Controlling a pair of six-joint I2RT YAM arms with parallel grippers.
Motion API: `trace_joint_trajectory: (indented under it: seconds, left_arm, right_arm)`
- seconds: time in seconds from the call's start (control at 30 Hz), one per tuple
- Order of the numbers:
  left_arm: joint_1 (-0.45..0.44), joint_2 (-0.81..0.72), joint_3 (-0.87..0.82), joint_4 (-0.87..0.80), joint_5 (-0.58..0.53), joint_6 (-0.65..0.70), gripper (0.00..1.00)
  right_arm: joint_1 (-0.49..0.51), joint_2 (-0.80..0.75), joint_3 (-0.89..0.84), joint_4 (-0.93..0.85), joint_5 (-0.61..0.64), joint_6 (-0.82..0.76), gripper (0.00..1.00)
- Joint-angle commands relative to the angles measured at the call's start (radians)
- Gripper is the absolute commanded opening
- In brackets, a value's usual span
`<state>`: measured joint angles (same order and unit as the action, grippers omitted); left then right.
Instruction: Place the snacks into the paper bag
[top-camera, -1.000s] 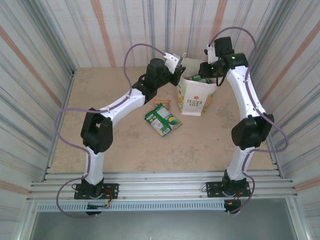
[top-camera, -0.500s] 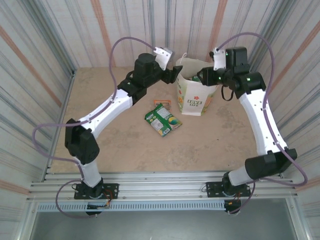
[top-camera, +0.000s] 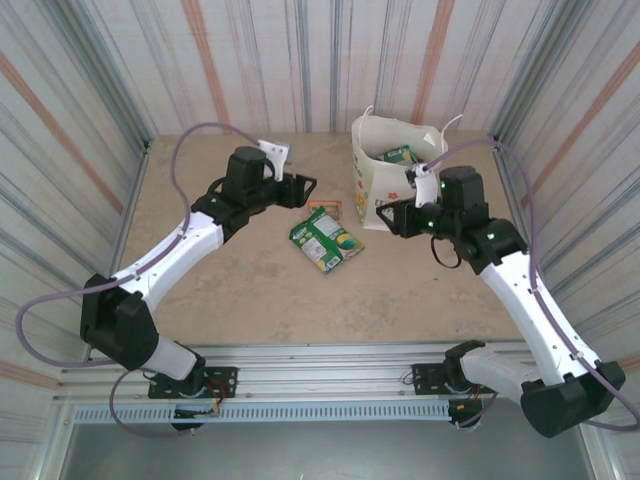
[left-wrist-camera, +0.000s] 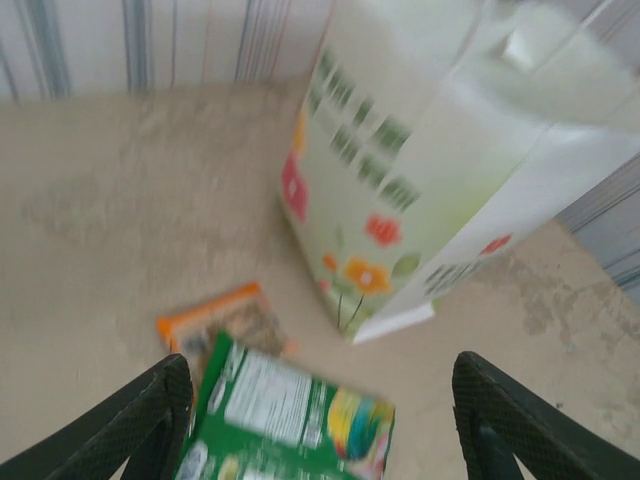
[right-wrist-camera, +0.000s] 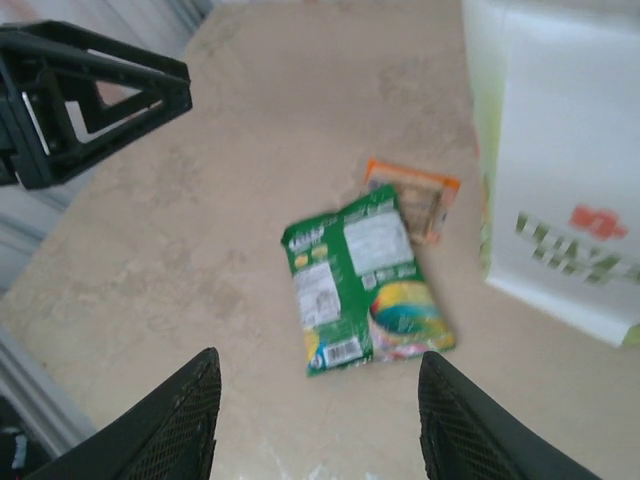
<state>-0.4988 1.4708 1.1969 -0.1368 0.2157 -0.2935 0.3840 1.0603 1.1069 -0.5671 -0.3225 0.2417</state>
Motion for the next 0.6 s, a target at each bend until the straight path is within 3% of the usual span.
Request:
trace_joint_trajectory:
  seconds: [0.0, 0.3, 0.57]
  left_arm:
    - [0.04, -0.031, -0.091, 0.028, 0.074, -0.151, 0.71]
    - [0.116, 0.042, -0.256, 0.105, 0.153, -0.25, 0.7]
    - [0.16, 0.161, -0.299, 0.164, 0.2, -0.295, 0.7]
  right_arm:
    - [0.042, 0.003, -0.107, 0.088, 0.03, 0.101, 0.53]
    - [0.146, 0.13, -0.28, 0.268, 0.109, 0.205, 0.51]
    - [0.226, 0.293, -0.337, 0.478, 0.179, 0.242, 0.51]
